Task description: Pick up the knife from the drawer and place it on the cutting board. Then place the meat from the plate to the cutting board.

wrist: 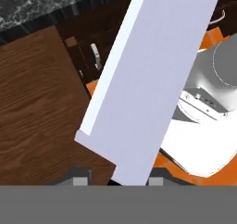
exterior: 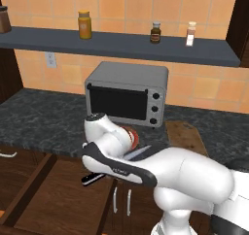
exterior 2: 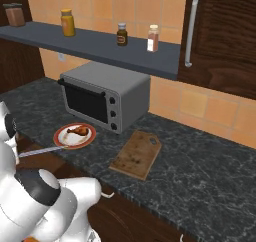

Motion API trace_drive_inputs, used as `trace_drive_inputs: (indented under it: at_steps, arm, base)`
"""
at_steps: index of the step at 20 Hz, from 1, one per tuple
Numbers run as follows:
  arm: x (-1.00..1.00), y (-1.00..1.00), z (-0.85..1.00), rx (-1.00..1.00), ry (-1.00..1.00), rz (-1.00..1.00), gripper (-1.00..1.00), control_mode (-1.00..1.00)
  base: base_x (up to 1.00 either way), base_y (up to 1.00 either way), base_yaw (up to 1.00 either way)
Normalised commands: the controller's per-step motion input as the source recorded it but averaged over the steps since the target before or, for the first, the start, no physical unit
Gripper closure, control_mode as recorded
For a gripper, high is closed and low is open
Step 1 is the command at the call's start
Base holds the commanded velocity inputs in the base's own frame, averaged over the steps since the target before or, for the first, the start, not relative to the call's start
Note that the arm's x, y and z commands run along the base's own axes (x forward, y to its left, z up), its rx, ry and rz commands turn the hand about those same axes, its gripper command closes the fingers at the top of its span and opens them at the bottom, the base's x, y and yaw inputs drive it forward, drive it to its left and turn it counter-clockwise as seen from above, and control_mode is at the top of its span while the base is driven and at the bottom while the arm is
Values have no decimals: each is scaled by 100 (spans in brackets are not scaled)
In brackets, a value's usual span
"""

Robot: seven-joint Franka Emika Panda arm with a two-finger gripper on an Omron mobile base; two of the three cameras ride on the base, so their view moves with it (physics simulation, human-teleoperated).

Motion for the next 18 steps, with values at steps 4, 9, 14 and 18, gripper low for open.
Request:
trace_drive_inputs:
  at_steps: [4,9,14,18]
  arm:
    - [48,-100,25,-2,6,-16,100,-100]
    - [40,-100,25,-10,0,-2,100,-100]
    - [24,-100,15,-14,0,5,100,-100]
    - [73,-100,35,-4,3,6,100,-100]
  base:
    - [0,0,0]
    - [0,0,0]
    - [0,0,0]
    - [0,0,0]
